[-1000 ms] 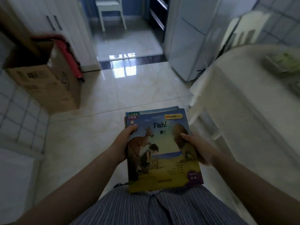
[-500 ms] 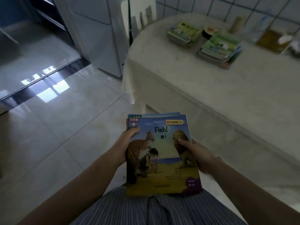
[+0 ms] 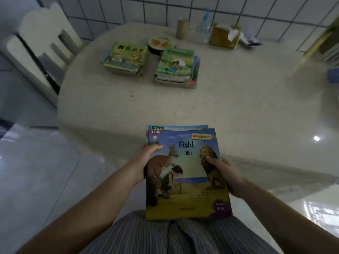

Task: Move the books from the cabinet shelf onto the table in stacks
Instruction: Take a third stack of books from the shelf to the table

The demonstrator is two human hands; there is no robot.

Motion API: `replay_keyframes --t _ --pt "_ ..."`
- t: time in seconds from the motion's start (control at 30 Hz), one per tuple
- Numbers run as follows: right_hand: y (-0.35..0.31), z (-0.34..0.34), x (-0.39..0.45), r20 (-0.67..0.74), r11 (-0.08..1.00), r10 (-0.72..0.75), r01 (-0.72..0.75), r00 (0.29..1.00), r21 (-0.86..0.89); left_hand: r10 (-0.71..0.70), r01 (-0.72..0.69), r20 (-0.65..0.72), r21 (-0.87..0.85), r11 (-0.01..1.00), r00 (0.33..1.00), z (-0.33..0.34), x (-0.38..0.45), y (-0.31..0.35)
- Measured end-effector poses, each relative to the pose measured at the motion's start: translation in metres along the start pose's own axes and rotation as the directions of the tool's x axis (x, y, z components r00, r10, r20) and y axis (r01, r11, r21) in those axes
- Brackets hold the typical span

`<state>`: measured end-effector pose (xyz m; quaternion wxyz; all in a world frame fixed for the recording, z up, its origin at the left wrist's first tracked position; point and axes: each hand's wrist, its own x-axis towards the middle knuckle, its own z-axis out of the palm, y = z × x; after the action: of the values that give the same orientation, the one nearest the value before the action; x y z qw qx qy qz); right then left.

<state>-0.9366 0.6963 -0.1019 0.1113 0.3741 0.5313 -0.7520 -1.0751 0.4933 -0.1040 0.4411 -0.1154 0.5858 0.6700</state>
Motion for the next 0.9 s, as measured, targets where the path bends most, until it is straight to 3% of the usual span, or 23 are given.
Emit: replay_keyframes --t 0.23,0.47,0.9 --pt "-0.038 -0.048 0.032 -0.125 0.997 -0.039 0.048 0.991 0.066 -0.032 0.025 0.093 0.074 0.997 0.995 0.057 0.072 0.036" --pt "-0.098 -0.114 0.078 -0.118 0.995 -0.007 0.019 0.993 0.1 -0.083 0.073 0.117 0.082 0.994 0.99 0.13 0.139 0.072" --pt "-0.211 -0.209 0.18 -0.111 0.988 -0.056 0.071 0.992 0.14 -0.053 0.059 -0.038 0.2 0.978 0.998 0.238 0.273 0.156"
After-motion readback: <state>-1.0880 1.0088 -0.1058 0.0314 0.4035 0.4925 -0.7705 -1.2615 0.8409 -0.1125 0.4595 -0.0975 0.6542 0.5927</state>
